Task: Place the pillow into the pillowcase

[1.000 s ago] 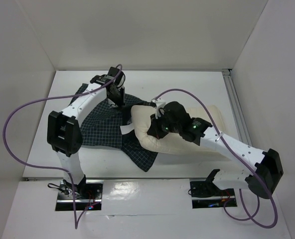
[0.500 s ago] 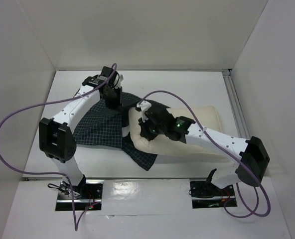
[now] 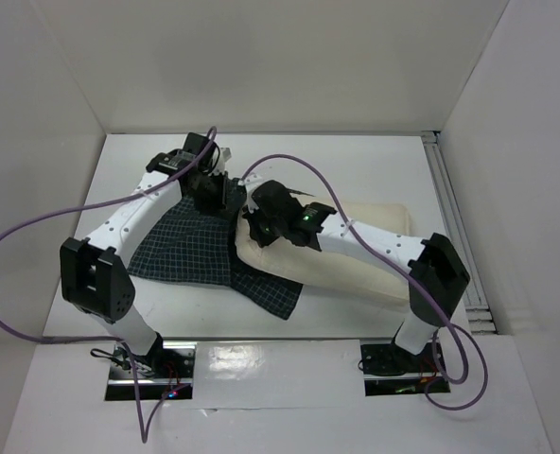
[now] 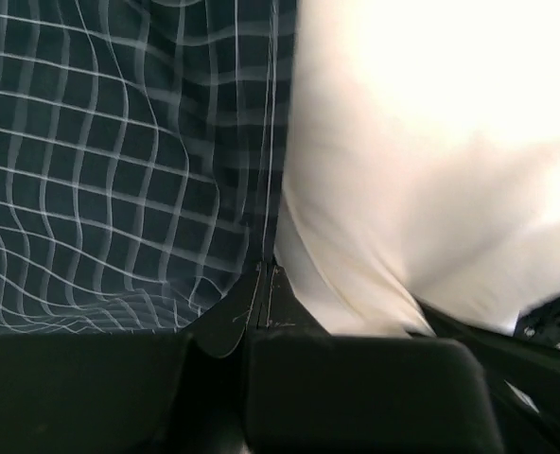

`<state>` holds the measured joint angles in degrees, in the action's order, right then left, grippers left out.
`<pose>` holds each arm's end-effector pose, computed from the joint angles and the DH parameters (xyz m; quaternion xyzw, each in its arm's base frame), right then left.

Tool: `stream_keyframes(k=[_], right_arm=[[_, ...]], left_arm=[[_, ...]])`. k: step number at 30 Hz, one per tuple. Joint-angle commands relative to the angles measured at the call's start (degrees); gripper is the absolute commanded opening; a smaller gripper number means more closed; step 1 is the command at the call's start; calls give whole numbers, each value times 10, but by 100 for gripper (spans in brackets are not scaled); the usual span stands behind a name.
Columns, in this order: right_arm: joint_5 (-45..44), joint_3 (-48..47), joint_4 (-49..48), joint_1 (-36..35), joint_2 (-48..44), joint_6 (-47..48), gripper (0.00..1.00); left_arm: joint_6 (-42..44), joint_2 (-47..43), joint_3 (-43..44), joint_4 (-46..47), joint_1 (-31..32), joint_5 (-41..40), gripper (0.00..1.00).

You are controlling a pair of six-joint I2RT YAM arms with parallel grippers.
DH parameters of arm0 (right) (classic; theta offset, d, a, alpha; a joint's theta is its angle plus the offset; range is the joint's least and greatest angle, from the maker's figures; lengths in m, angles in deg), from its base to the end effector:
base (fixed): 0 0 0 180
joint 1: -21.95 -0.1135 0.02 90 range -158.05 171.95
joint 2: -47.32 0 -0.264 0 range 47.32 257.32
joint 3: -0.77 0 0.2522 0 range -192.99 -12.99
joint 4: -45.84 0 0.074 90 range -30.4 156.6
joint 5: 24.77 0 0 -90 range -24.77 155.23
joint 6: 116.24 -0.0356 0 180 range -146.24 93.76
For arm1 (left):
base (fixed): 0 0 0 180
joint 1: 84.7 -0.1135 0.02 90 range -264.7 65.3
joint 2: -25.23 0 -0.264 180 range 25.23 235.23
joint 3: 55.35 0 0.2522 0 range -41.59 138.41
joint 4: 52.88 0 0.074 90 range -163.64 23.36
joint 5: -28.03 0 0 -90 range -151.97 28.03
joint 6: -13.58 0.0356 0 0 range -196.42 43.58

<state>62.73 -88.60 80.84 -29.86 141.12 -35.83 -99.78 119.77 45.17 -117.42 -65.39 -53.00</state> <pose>0.2322 0.2927 0.2879 -0.3169 0.8467 0.2011 0.3772 0.3272 -0.1205 0.3098 -0.0127 0.9598 -0.1684 0.2242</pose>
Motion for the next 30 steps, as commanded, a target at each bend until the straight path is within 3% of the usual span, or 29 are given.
stream_keyframes(k=[1, 11, 16, 18, 19, 21, 25, 28, 29, 30], right_arm=[[-18, -39, -49, 15, 23, 0, 0], [-72, -66, -82, 21, 94, -113, 0], [-61, -42, -96, 21, 99, -113, 0], [-47, -22, -112, 21, 93, -108, 0], [-39, -22, -112, 21, 93, -108, 0], [-32, -14, -121, 21, 88, -108, 0], [-19, -14, -121, 26, 88, -108, 0], [-19, -14, -121, 26, 88, -103, 0], [-13, -19, -121, 26, 88, -103, 0], [-13, -19, -121, 26, 88, -103, 0]], left_arm=[[16, -27, 7, -8, 0, 24, 0], [22, -27, 1, -13, 0, 47, 0], [-26, -41, -66, -1, 0, -16, 3], [-45, -59, -117, 63, -6, 9, 20], [-52, -65, -141, 87, -12, 30, 44], [-78, -65, -189, 118, -12, 31, 59], [-87, -35, -228, 168, -12, 44, 61], [-73, -22, -233, 175, -12, 34, 71], [-66, -22, -240, 175, -12, 27, 83], [-66, -22, -240, 175, -12, 27, 85]])
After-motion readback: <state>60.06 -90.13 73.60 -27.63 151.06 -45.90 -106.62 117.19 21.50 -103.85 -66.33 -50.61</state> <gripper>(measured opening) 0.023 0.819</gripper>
